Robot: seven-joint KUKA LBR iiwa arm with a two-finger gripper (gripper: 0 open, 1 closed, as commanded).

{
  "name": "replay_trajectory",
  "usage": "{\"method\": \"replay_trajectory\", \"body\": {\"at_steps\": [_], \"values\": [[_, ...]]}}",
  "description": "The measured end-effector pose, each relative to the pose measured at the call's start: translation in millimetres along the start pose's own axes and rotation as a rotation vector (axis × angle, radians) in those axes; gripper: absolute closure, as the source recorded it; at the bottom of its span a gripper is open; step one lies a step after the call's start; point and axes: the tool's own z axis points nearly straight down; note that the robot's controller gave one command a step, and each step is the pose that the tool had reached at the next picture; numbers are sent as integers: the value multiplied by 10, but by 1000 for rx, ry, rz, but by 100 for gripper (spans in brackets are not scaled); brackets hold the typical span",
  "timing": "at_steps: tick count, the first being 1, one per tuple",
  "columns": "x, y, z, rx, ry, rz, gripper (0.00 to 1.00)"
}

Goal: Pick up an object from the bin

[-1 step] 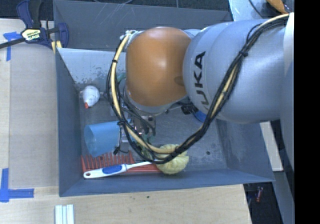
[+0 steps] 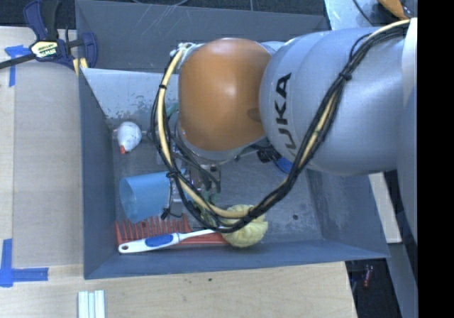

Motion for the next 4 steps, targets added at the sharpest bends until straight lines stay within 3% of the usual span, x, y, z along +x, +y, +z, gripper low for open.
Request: {"method": "replay_trajectory", "body": {"at_steps": [1,2,3,4], "values": [[60,-227,650,-3,-6,190,0],[-35,375,837,-5,-4,334,0],[-261,-296,1267,4,0,10,0],[-366,248,977,-6,-5,311,0]]}}
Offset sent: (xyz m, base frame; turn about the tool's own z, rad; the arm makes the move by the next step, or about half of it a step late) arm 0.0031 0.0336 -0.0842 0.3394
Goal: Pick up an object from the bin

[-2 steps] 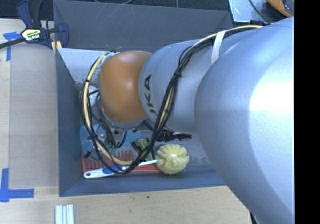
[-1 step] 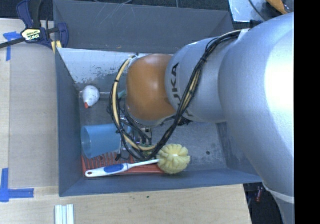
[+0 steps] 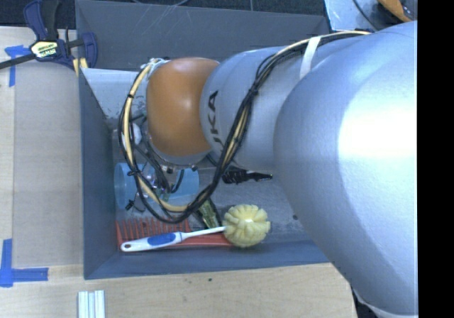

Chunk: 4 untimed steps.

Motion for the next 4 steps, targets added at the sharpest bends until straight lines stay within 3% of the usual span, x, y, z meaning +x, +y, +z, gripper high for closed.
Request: {"method": "replay_trajectory", "body": {"at_steps": [1,2,3,4], "values": [[-577,-424,439,13,3,-240,0],[17,67,143,-7,-1,-40,0],[-628,-321,558,16,-1,-171,0],[-325,-35,426,-5,-2,-82,0]]}}
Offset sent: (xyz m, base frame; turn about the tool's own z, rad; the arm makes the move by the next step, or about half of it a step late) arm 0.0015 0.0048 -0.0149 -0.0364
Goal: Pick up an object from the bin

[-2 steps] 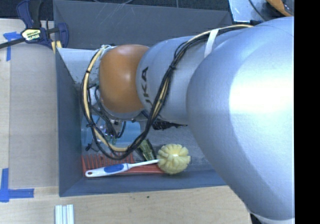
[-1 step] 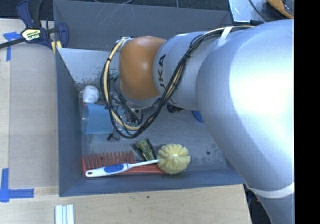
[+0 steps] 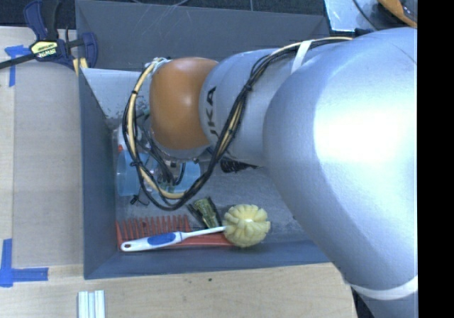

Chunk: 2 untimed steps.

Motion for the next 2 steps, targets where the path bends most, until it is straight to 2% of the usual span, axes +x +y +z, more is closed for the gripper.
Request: {"method": "replay_trajectory", "body": {"at_steps": [1,2], "values": [[-399,138,178,17,1,-91,0],[-242,101,89,10,1,-33,0]]}}
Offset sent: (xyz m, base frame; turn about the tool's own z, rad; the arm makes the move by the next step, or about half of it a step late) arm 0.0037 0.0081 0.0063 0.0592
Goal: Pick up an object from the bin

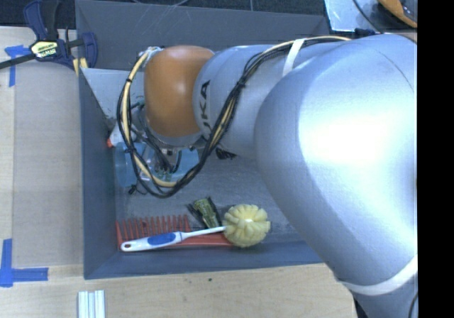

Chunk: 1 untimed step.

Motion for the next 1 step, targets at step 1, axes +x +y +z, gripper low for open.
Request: {"method": "replay_trajectory", "body": {"at_steps": [1], "values": [[67,-219,74,-1,-6,-1,100]]}}
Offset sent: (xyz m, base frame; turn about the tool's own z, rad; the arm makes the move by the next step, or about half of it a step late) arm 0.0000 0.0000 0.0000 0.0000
